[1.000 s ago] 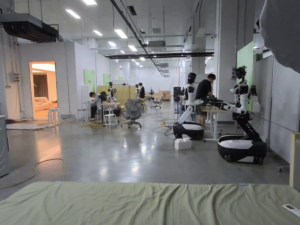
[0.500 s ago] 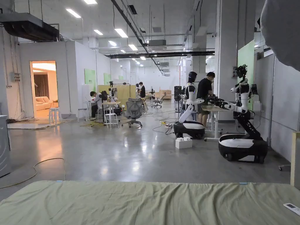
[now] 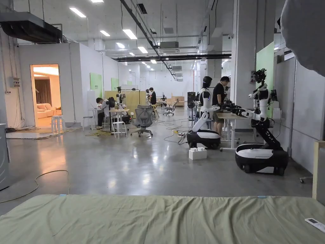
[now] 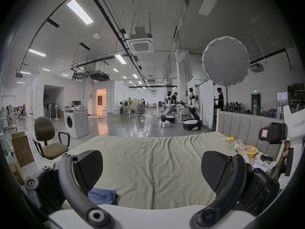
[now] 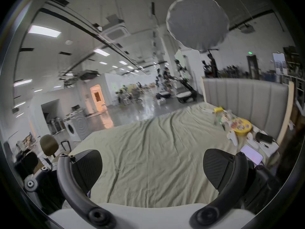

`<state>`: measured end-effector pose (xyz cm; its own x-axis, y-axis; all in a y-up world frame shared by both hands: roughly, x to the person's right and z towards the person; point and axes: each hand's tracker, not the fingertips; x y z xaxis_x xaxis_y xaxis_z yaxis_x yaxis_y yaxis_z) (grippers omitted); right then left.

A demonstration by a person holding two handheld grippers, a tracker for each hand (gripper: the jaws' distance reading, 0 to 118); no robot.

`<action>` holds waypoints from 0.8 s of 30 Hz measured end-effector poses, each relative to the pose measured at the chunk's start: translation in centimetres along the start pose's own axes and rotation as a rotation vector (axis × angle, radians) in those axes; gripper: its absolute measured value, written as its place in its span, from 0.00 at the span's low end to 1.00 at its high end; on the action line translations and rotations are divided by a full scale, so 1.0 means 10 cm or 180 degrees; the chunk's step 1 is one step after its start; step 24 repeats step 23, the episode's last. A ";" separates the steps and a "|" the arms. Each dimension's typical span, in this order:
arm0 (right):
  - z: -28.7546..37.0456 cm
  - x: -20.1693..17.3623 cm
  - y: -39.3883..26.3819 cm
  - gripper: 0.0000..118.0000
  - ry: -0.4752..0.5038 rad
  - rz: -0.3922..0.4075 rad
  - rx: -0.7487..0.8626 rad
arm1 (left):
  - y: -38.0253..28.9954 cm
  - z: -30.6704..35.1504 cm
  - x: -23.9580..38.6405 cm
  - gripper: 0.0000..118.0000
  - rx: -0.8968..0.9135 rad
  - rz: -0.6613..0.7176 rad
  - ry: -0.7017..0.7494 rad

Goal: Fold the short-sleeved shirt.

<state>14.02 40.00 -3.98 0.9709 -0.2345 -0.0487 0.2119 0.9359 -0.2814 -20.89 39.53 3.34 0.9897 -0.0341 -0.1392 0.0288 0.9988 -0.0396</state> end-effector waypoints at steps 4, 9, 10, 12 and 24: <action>0.03 0.05 0.06 1.00 0.0243 -0.0348 0.0105 | 0.00 0.00 0.04 1.00 -0.0008 -0.0038 -0.0033; 0.09 0.16 0.14 1.00 0.0311 -0.0621 0.0067 | 0.04 0.02 0.04 1.00 0.0054 -0.0113 -0.0057; 0.10 0.17 0.14 1.00 0.0300 -0.0619 0.0102 | 0.05 0.02 0.04 1.00 0.0070 -0.0100 -0.0064; 0.07 0.18 0.17 1.00 0.0268 -0.0605 0.0058 | 0.06 0.03 0.04 1.00 0.0084 -0.0069 -0.0074; 0.01 0.20 0.01 1.00 0.0634 0.0053 0.0495 | 0.09 0.01 0.04 1.00 0.0080 -0.0034 -0.0100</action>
